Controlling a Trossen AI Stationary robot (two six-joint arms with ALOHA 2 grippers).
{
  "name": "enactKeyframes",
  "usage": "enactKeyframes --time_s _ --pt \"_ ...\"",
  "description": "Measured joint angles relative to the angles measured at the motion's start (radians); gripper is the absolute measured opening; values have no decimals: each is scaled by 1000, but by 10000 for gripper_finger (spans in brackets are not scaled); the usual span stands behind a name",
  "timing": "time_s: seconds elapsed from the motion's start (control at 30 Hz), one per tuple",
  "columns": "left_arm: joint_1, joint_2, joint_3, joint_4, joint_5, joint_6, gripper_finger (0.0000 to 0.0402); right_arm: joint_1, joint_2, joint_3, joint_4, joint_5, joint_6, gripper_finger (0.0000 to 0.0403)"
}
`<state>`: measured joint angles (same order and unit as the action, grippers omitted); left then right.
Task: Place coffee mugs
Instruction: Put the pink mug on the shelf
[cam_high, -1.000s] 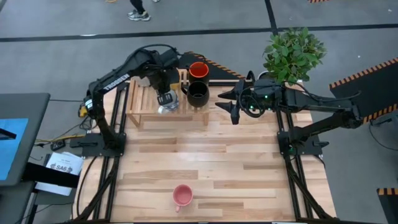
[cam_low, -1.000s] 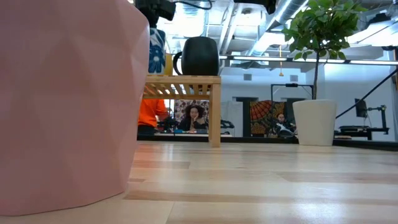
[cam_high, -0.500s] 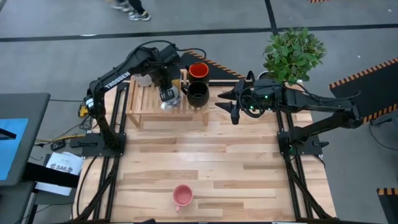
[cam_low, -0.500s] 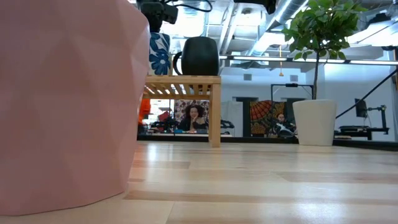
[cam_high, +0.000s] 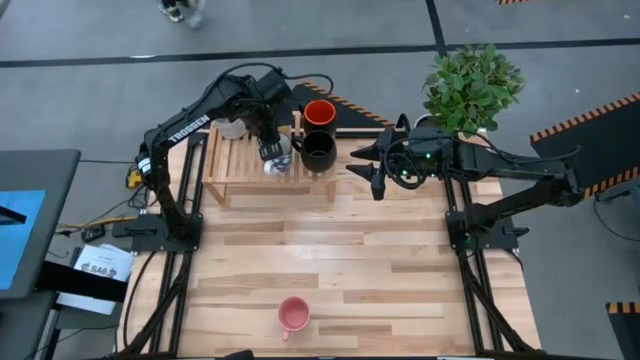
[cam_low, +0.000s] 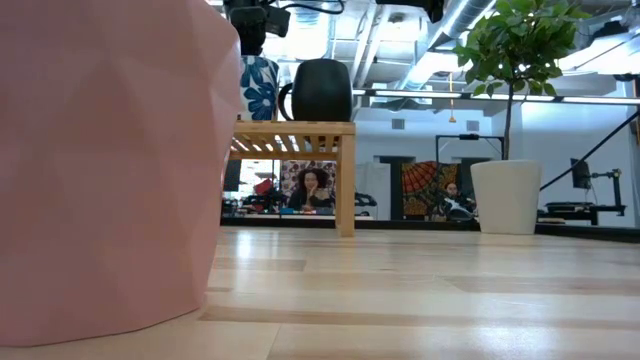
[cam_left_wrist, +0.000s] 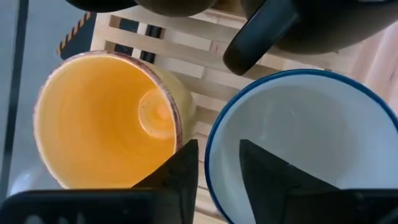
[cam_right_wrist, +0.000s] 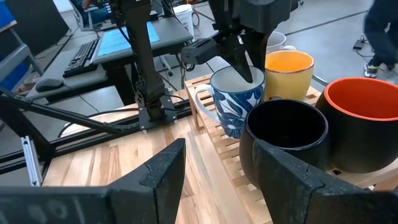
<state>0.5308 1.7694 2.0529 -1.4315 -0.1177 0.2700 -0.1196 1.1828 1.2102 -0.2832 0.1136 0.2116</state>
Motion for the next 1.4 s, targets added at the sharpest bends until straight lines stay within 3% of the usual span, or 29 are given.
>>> enactKeyframes --time_s 0.2,0.43,0.6,0.73,0.87,1.23,1.4 --pt "0 -18 14 -1 -14 10 137 0 0 0 0 0 0 214" --pt "2 -21 154 -38 -25 -47 163 0 0 0 0 0 0 214" --pt "2 -63 228 -5 145 -187 164 0 0 0 1 0 0 214" --pt "-30 -176 168 145 248 -268 164 0 0 0 0 0 0 214" --pt "-104 -340 -18 379 196 -304 165 0 0 0 0 0 0 214" --pt "-345 -847 -910 1238 140 -334 165 0 0 0 0 0 -2 214" --pt "-388 -974 -1179 1501 69 -387 165 0 0 0 0 0 -2 214"
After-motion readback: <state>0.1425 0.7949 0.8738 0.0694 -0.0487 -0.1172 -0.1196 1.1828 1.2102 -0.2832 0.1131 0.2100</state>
